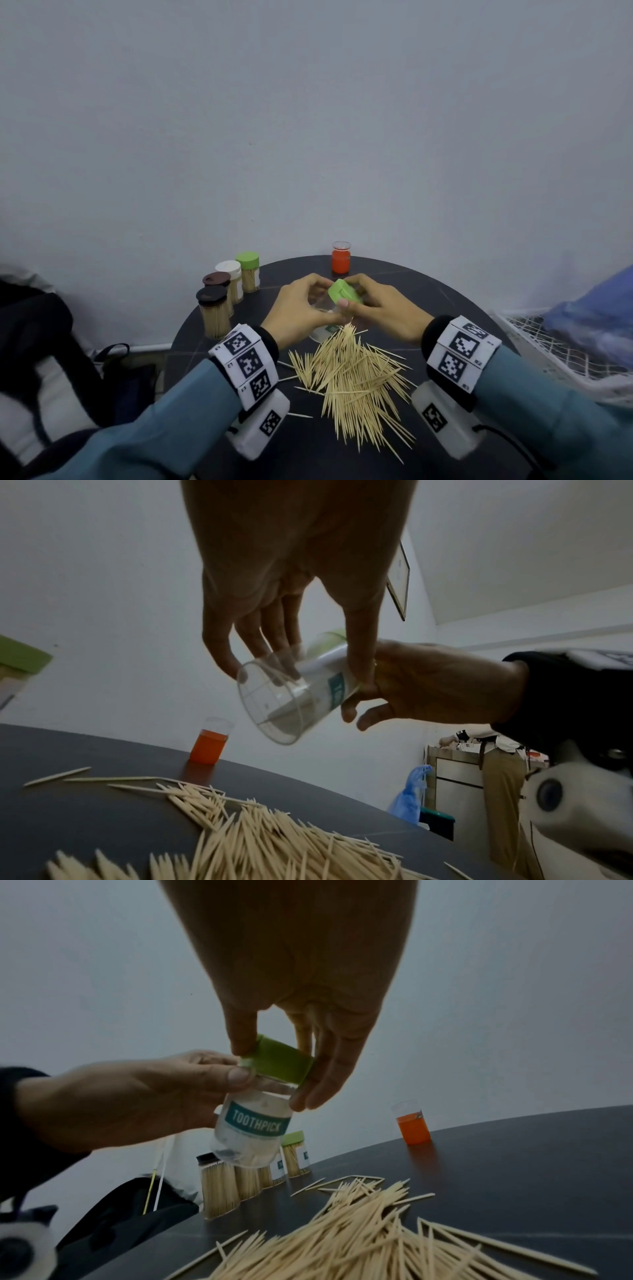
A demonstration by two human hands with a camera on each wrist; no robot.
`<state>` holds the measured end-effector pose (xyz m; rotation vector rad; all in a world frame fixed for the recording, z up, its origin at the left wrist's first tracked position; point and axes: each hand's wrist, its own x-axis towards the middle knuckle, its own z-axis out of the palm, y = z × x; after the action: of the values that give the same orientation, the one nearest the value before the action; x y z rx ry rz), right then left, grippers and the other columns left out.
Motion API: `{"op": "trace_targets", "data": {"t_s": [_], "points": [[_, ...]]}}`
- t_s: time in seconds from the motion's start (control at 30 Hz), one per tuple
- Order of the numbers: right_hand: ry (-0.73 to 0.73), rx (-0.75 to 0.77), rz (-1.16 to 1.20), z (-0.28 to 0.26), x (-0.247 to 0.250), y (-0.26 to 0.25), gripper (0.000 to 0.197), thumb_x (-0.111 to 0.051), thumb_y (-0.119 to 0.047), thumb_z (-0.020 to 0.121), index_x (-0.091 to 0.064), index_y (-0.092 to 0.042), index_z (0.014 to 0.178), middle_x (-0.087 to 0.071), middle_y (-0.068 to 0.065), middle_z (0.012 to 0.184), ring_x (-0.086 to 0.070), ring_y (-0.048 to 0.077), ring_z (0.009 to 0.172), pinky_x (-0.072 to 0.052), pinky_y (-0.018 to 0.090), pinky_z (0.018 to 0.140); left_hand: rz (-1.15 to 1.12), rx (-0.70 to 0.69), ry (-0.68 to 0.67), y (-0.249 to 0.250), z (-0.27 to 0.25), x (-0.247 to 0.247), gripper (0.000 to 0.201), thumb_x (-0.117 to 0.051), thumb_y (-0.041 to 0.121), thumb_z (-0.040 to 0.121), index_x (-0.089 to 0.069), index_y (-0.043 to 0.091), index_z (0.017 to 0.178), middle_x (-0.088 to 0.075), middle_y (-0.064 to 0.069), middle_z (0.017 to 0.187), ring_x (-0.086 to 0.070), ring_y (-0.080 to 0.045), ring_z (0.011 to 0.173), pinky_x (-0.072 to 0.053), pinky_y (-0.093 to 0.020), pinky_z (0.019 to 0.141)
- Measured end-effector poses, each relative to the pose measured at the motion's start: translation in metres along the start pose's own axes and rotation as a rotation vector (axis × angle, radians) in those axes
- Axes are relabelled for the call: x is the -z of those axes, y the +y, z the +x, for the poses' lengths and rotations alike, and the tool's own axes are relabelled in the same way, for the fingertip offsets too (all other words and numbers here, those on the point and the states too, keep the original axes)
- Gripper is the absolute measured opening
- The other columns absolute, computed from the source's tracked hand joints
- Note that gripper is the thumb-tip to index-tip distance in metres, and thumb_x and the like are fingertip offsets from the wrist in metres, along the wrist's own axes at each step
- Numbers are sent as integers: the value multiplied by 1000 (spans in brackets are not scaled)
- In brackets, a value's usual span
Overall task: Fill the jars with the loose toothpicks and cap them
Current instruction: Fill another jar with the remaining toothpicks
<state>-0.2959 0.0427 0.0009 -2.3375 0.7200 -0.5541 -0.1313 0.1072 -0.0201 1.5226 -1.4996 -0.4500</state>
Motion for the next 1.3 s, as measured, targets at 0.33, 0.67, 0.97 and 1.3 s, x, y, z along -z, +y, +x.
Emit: {"op": "trace_targets", "data": {"t_s": [0.33, 0.67, 0.97, 1.3], "points": [[46, 54, 86, 6, 18, 14, 42, -56, -21, 91, -42, -22, 130, -54, -15, 108, -58, 1, 95, -45, 11, 82, -117, 43, -86, -18, 9, 4, 46, -85, 27, 65, -66, 22, 106, -69, 7, 105, -62, -6, 104, -46, -25, 94], [-266, -451, -761, 8, 27, 76, 51, -58, -43, 86, -41, -24, 131, -49, 4, 130, -49, 23, 118, -43, 37, 95, -197, 70, -165, -29, 14, 6, 53, -81, 24, 70, -59, 24, 118, -62, 13, 122, -55, -4, 117, -39, -24, 100], [-151, -345, -714, -4, 13, 59, 41, -52, -27, 91, -43, -15, 130, -47, 5, 131, -46, 20, 119, -40, 35, 99, -168, 64, -119, -28, 14, 1, 48, -81, 29, 69, -60, 30, 113, -63, 10, 120, -56, -9, 115, -41, -29, 101], [-398, -554, -675, -6, -23, 29, 86, -58, -63, 77, -37, -4, 136, -36, 12, 141, -40, 23, 127, -36, 33, 102, -168, 59, -86, -25, 12, 1, 47, -80, 24, 72, -58, 30, 113, -62, 8, 122, -54, -8, 117, -38, -23, 96]]}}
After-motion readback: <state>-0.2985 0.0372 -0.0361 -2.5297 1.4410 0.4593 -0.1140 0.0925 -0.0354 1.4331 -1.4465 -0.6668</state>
